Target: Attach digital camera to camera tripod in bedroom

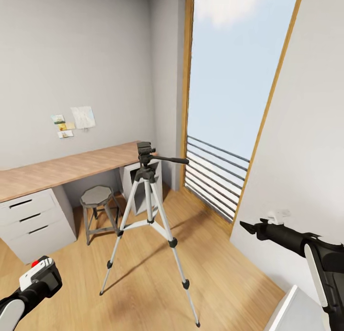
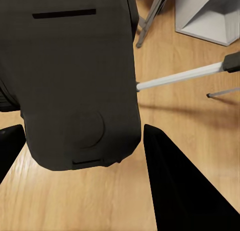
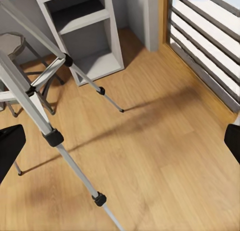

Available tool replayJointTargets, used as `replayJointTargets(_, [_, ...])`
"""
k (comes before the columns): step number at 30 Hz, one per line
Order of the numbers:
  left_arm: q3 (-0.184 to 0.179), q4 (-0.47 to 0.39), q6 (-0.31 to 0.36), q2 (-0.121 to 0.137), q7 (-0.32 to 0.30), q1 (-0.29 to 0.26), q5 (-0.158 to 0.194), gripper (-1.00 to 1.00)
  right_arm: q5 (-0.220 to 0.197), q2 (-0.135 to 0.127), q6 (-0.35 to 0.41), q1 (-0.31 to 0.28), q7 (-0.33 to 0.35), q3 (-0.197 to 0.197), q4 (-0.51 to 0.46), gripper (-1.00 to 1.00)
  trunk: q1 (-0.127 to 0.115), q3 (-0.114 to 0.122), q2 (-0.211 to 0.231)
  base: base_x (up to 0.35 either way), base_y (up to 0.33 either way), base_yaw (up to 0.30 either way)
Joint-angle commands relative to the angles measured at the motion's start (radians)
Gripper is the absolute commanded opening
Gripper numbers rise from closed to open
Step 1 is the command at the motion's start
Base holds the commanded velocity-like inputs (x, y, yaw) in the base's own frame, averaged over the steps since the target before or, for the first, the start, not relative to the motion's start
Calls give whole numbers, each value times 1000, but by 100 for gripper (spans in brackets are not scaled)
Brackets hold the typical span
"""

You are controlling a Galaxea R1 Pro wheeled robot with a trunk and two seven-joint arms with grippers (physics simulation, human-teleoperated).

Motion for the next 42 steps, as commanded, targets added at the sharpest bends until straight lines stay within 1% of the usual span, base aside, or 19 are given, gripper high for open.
replayJointTargets(1, [0,-2,4,0,9,-1,7,-100,6,0,5,-1,8,-1,-1,100,1,-1,-2,0,0,0])
replayJointTargets(25, [0,-2,5,0,11,-1,7,-100,5,-1,7,-1,9,0,-1,100,1,36,-2,0,0,0])
replayJointTargets(30, [-1,-3,5,-1,10,0,8,-100,3,-5,9,-1,12,9,-1,100,1,39,-2,30,9,0])
replayJointTargets(33, [-1,-3,5,-1,9,0,8,-100,1,-8,10,-1,26,10,-1,100,1,40,-2,133,78,0])
replayJointTargets(34, [-3,-3,5,-1,9,0,8,-100,0,-9,10,-1,40,11,-1,100,1,40,-2,165,105,0])
replayJointTargets(38, [-11,-3,6,0,9,0,7,-100,4,-12,9,-1,127,11,-1,100,1,40,-2,201,135,0])
replayJointTargets(39, [-14,-3,6,0,9,0,7,-100,7,-10,9,-1,163,10,0,100,1,40,-2,231,160,0])
replayJointTargets(42, [-17,-2,6,0,9,0,7,-100,10,-6,9,-1,194,10,0,100,1,41,-2,239,167,0])
